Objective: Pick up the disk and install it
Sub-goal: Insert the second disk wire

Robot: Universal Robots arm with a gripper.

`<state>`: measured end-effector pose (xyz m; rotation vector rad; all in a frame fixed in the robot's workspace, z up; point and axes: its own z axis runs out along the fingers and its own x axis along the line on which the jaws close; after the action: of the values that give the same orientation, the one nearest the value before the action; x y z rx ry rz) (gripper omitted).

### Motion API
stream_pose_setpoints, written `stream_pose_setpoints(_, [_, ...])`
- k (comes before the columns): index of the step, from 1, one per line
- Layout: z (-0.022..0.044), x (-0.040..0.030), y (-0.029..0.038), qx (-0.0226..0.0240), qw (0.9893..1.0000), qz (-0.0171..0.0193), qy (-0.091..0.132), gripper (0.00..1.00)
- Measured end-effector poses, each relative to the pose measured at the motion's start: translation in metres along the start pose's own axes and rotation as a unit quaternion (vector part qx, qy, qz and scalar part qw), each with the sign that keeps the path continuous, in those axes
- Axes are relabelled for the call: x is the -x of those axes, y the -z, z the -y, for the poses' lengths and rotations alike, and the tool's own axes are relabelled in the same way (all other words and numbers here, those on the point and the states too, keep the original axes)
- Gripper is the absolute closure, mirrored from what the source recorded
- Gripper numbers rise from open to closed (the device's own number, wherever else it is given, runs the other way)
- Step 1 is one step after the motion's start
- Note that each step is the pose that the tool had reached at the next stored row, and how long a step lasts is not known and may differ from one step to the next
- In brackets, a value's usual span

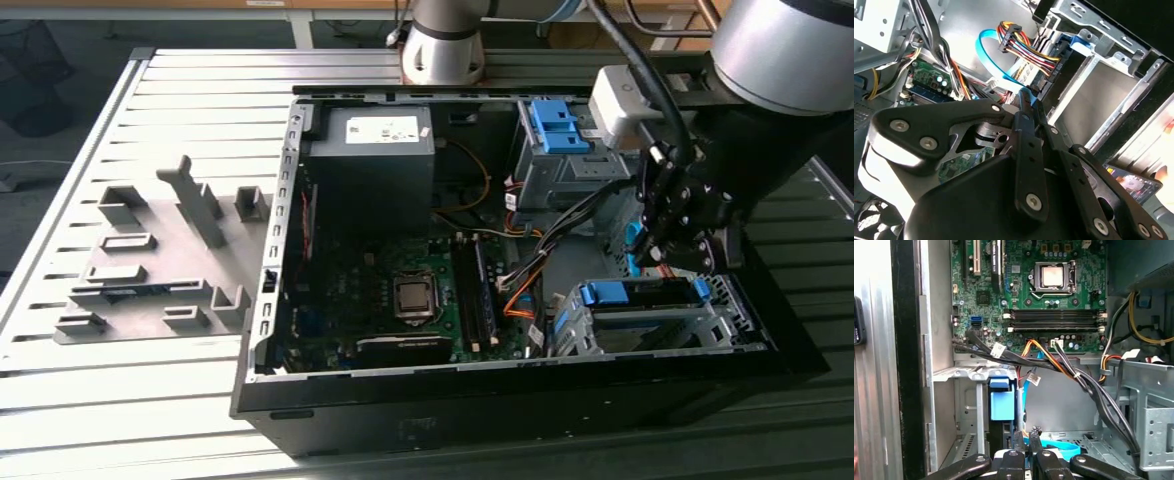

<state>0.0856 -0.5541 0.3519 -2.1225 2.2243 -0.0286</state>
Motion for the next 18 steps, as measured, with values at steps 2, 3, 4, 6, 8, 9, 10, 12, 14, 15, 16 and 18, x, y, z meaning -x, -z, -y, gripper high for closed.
stream_pose_setpoints(2, [0.0000, -0.0001, -0.0001, -0.0007, 1.0000, 0.0000, 0.000, 0.84])
stream_pose_setpoints(3, [0.0000, -0.0001, -0.0001, -0.0008, 1.0000, 0.0000, 0.000, 0.84])
stream_pose_setpoints(4, [0.0000, -0.0001, -0.0001, -0.0008, 1.0000, -0.0001, 0.000, 0.84])
stream_pose_setpoints(6, [0.0000, -0.0017, -0.0008, -0.0008, 1.0000, -0.0002, 0.000, 0.84])
stream_pose_setpoints(8, [0.0000, -0.0041, -0.0026, -0.0008, 1.0000, -0.0001, 0.000, 0.84])
stream_pose_setpoints(9, [0.0000, -0.0051, -0.0038, -0.0008, 1.0000, -0.0001, 0.000, 0.84])
stream_pose_setpoints(10, [-0.0001, -0.0057, -0.0053, -0.0008, 1.0000, 0.0001, 0.000, 0.84])
stream_pose_setpoints(12, [-0.0002, -0.0066, -0.0079, -0.0008, 1.0000, -0.0001, 0.000, 0.84])
stream_pose_setpoints(14, [-0.0002, -0.0079, -0.0097, -0.0008, 1.0000, -0.0002, 0.000, 0.84])
stream_pose_setpoints(15, [-0.0002, -0.0087, -0.0104, -0.0008, 1.0000, -0.0001, 0.000, 0.84])
stream_pose_setpoints(16, [-0.0003, -0.0092, -0.0112, -0.0008, 1.0000, 0.0000, 0.000, 0.84])
stream_pose_setpoints(18, [-0.0002, -0.0101, -0.0123, -0.0008, 1.0000, -0.0001, 0.000, 0.84])
